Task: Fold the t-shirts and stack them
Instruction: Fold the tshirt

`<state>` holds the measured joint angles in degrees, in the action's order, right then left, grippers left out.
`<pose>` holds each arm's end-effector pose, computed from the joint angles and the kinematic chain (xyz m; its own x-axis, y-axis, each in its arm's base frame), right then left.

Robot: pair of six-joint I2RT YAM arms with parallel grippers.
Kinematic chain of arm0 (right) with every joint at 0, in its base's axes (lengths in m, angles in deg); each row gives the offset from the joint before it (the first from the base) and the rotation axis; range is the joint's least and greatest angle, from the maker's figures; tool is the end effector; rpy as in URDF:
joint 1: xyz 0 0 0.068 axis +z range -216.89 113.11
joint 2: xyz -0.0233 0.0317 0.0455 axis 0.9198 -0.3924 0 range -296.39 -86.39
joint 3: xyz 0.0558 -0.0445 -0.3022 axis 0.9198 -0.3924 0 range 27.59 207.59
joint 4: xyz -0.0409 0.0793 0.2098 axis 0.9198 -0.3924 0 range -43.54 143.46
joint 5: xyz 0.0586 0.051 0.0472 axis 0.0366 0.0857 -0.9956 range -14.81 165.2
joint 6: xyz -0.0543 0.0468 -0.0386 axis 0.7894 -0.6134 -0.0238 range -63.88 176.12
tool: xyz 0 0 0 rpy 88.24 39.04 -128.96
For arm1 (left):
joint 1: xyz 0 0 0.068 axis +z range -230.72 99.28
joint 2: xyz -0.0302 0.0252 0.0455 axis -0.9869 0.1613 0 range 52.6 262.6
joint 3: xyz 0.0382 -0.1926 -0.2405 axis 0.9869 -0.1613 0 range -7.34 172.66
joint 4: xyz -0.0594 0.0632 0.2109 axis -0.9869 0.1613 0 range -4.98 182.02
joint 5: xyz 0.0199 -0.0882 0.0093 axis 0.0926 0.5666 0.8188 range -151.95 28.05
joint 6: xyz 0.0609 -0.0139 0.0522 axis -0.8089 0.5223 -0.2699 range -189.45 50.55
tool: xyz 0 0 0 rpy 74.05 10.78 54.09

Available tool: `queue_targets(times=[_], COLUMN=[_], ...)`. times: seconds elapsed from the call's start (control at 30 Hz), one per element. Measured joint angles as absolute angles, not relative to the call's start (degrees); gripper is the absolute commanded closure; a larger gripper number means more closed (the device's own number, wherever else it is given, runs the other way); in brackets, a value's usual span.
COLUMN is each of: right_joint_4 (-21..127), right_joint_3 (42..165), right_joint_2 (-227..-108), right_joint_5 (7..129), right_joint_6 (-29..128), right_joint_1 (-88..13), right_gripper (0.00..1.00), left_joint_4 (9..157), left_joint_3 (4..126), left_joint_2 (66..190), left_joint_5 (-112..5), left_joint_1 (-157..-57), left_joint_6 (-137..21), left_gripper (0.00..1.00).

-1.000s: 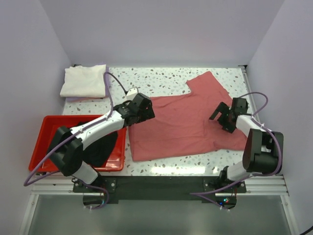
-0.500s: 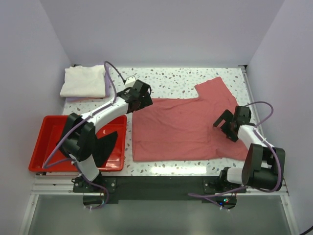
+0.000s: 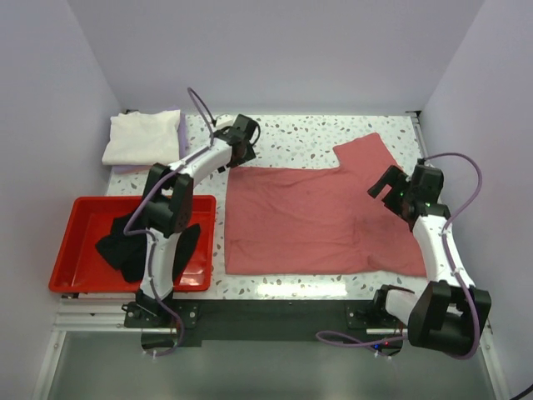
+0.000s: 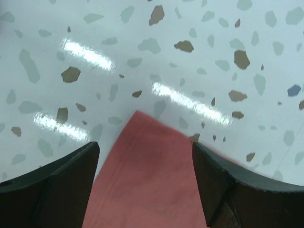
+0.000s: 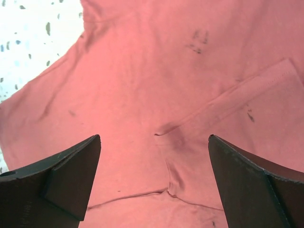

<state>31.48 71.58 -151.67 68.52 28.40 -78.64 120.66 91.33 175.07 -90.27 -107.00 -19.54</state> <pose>0.2120 -0.0357 0.2698 -0.5385 0.5838 -0.6077 0.4177 0.8112 0.4092 0.4338 -0.1768 0.2222 -0.6299 -0.4400 -0.6400 -0.4789 0.8688 -0.1260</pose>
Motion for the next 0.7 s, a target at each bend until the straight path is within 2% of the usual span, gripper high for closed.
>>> queue_targets(times=[0.1,0.2,0.47,0.7], right_joint_4=[31.59,31.55,31.68,32.16], right_joint_3=[71.58,71.44,71.14,70.24], right_joint_2=[-149.79,-149.86,-151.93,-153.53], right_joint_5=[67.23,66.42,64.96,64.65], right_joint_6=[29.18,29.71,30.27,30.27], right_joint_1=[-78.64,-78.64,-78.64,-78.64], right_gripper=[0.01,0.01,0.01,0.01], left_joint_4=[122.72,124.11,126.93,127.04], left_joint_3=[98.98,103.55,104.14,105.19], left_joint_2=[181.1,184.97,186.59,188.64], left_joint_5=[-89.96,-89.83,-90.75,-90.27], left_joint_1=[-105.76,-104.99,-104.77,-104.73], left_joint_6=[-19.54,-19.56,-19.56,-19.84], left_gripper=[0.28,0.31,0.35,0.46])
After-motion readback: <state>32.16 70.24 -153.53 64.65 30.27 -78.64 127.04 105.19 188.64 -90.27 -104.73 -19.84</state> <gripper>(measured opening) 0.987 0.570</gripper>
